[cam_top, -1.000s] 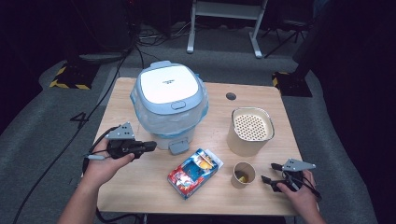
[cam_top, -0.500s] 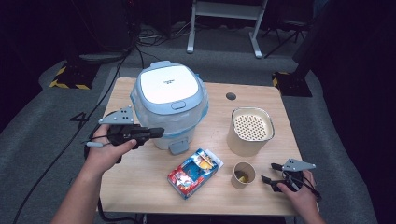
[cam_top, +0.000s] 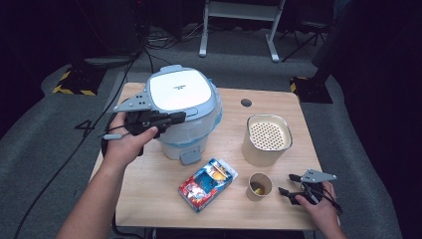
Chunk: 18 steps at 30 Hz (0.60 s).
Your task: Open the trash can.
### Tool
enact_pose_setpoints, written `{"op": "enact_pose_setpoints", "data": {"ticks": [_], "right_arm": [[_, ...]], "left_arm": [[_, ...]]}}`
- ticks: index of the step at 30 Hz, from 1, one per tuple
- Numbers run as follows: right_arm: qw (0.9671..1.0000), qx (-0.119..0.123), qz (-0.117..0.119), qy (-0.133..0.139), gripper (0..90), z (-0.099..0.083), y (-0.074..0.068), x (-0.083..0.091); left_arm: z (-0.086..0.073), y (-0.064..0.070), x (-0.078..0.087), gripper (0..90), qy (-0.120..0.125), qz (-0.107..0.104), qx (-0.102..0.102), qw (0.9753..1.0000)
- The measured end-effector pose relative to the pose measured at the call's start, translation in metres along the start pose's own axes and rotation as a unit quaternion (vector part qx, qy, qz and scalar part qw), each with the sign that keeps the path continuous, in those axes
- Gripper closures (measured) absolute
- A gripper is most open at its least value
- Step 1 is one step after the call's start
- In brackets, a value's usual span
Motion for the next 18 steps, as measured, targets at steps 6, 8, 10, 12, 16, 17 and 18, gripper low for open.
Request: {"op": "enact_pose_setpoints", "data": {"ticks": [6,8,10,12,16,17,18], "right_arm": [[1.0000,0.000,0.000,0.000,26.3,0.000,0.000,0.000],[1.0000,0.000,0.000,0.000,26.3,0.000,0.000,0.000],[1.0000,0.000,0.000,0.000,26.3,0.000,0.000,0.000],[1.0000,0.000,0.000,0.000,26.3,0.000,0.000,0.000],[1.0000,0.000,0.000,0.000,26.3,0.000,0.000,0.000],[1.0000,0.000,0.000,0.000,26.3,0.000,0.000,0.000],[1.0000,0.000,0.000,0.000,26.3,0.000,0.000,0.000]], "left_arm": [[0.006,-0.010,-0.013,90.0,-0.019,0.026,0.003,0.9995],[0.007,-0.012,-0.017,90.0,-0.023,0.027,0.008,0.9993],[0.007,-0.013,-0.018,90.0,-0.024,0.027,0.008,0.9993],[0.007,-0.014,-0.021,90.0,-0.030,0.030,0.011,0.9991],[0.007,-0.016,-0.024,90.0,-0.034,0.026,0.009,0.9990],[0.008,-0.016,-0.024,90.0,-0.035,0.028,0.011,0.9990],[0.008,-0.016,-0.023,90.0,-0.037,0.030,0.010,0.9988]]}}
Point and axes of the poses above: each handheld gripper's, and its own axes: x roughly backward along the jaws, z roughly out of its top, y roughly to its right, the point moved 1 cm from there along -x, roughly forward along the jaws, and after that the axes turned 14 degrees about -y, right-handed, at the moved point
